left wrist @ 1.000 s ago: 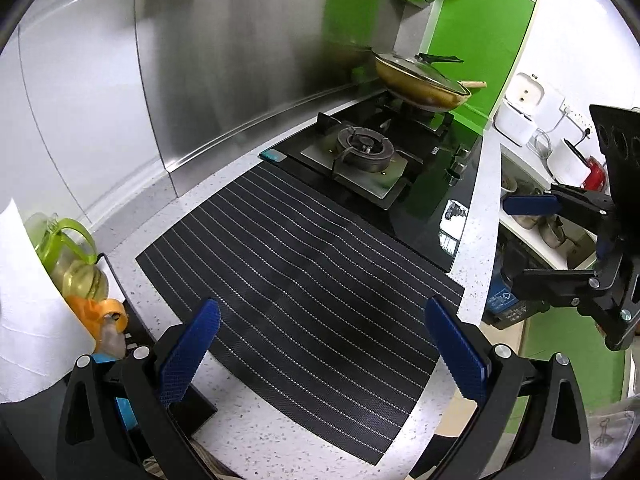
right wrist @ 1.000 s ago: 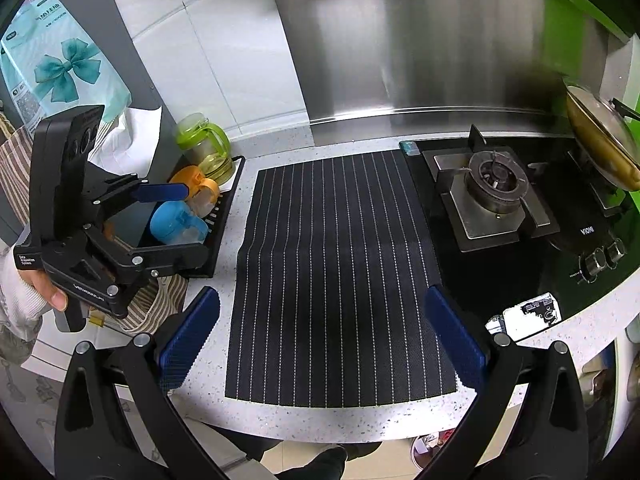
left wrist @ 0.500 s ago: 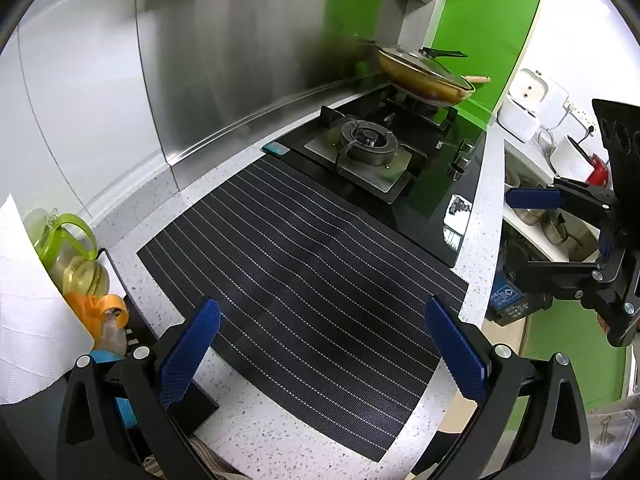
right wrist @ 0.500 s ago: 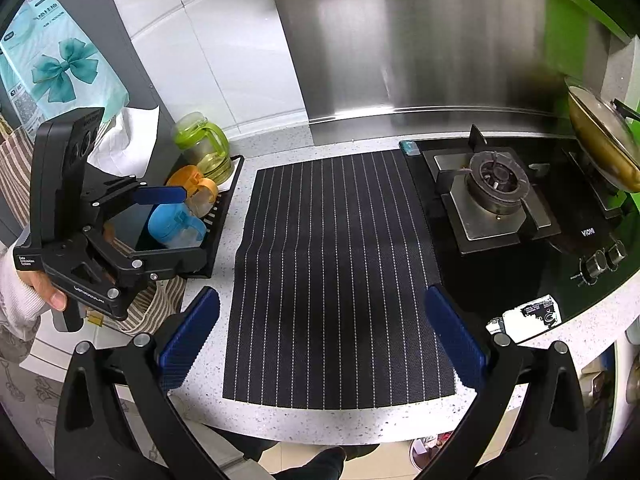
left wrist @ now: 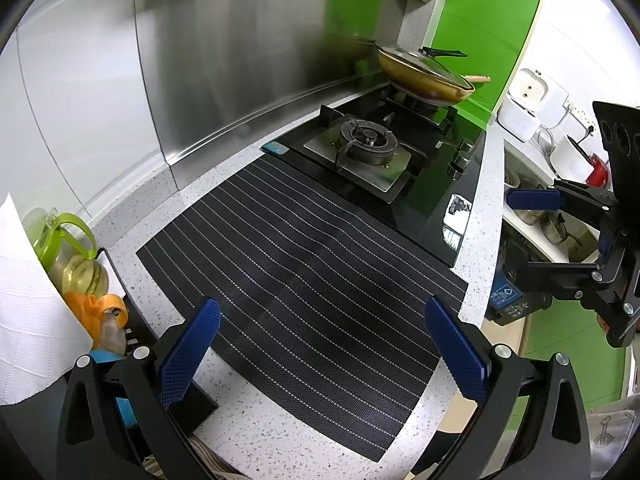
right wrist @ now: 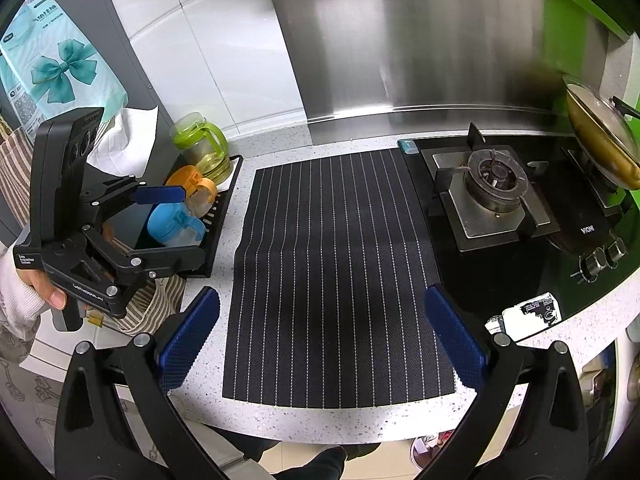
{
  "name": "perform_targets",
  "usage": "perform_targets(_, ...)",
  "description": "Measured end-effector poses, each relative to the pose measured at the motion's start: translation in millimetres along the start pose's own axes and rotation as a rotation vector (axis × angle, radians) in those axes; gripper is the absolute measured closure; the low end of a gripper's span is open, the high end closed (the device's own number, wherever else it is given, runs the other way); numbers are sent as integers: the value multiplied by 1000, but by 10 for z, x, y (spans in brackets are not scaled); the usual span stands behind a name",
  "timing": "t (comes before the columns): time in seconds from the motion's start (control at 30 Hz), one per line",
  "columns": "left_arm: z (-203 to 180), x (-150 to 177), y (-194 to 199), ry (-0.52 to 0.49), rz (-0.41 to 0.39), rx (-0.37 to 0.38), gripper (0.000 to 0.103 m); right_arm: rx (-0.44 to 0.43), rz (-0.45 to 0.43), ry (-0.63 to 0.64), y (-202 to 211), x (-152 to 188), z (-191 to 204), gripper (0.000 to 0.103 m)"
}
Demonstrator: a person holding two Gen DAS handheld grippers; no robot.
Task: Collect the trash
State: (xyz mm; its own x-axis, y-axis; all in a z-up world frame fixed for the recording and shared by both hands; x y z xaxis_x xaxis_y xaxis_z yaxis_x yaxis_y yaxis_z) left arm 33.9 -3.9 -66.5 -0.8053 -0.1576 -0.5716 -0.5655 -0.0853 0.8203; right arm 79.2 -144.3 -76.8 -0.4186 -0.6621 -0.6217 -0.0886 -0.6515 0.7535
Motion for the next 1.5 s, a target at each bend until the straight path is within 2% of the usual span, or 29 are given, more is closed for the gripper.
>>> perform_targets(1.5,29,-6,-65,4,21,19,5,-1,-1,-5,-1,-3,-5,3)
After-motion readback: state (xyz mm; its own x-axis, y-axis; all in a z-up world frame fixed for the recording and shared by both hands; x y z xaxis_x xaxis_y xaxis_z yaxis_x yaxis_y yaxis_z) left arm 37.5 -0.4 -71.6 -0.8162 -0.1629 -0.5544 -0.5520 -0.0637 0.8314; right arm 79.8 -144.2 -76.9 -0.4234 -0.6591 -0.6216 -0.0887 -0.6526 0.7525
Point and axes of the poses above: each gripper's, at about its wrist camera, not at the fingertips, and y roughly against the way its jaws point, z to its left, x to its underside, the point moved 6 cm from there along -y, roughly the way its jaws point, and after that the axes turned 9 degrees about -x, right-handed, at the moved point
